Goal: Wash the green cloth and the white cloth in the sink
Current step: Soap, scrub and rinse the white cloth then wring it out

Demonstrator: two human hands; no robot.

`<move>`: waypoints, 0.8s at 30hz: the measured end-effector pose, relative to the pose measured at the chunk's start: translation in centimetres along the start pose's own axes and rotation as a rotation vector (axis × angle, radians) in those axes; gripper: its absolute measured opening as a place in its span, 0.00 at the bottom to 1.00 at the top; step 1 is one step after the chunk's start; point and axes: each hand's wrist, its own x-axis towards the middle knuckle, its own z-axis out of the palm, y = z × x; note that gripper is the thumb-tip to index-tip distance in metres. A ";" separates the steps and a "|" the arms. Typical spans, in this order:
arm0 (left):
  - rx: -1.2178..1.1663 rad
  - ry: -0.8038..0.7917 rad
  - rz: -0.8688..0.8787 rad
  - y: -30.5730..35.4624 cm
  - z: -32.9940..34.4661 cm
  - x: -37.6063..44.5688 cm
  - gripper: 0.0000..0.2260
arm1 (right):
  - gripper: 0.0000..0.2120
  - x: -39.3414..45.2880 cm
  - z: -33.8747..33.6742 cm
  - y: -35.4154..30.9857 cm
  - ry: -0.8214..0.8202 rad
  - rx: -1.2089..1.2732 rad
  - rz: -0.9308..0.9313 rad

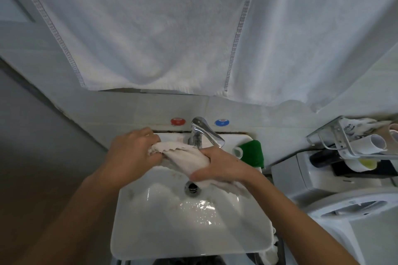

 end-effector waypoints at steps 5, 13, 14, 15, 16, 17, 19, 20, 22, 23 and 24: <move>0.021 0.020 -0.020 -0.1 0.1 0.0 0.11 | 0.15 0.2 -0.6 0.8 -0.012 0.000 -0.067; -0.125 0.007 -0.188 0.8 0.8 0.1 0.07 | 0.25 -0.1 1.1 1.9 0.166 0.482 -0.241; -0.191 0.004 -0.193 1.3 1.2 -0.1 0.09 | 0.25 0.1 1.6 1.8 0.211 0.558 -0.253; -0.271 0.010 -0.216 1.8 1.8 -0.3 0.11 | 0.23 0.4 2.2 1.5 0.262 0.645 -0.249; -0.367 0.024 -0.254 2.4 2.1 -0.5 0.13 | 0.22 0.7 2.7 1.2 0.311 0.743 -0.220; -0.460 0.047 -0.291 3.1 2.5 -0.7 0.15 | 0.21 1.0 3.1 0.8 0.350 0.846 -0.183; -0.541 0.095 -0.285 4.3 3.2 -1.1 0.19 | 0.17 1.8 3.9 -0.3 0.415 1.043 -0.148; -0.545 0.103 -0.272 4.9 3.4 -1.3 0.21 | 0.15 2.1 4.1 -0.8 0.445 1.129 -0.144; -0.542 0.125 -0.267 5.9 3.6 -1.6 0.23 | 0.17 2.5 4.4 -2.0 0.510 1.201 -0.112; -0.539 0.139 -0.284 6.3 3.8 -1.6 0.21 | 0.16 2.6 4.3 -2.4 0.547 1.142 -0.078; -0.537 0.161 -0.316 6.7 3.8 -1.6 0.18 | 0.12 2.8 4.2 -2.5 0.594 1.058 -0.045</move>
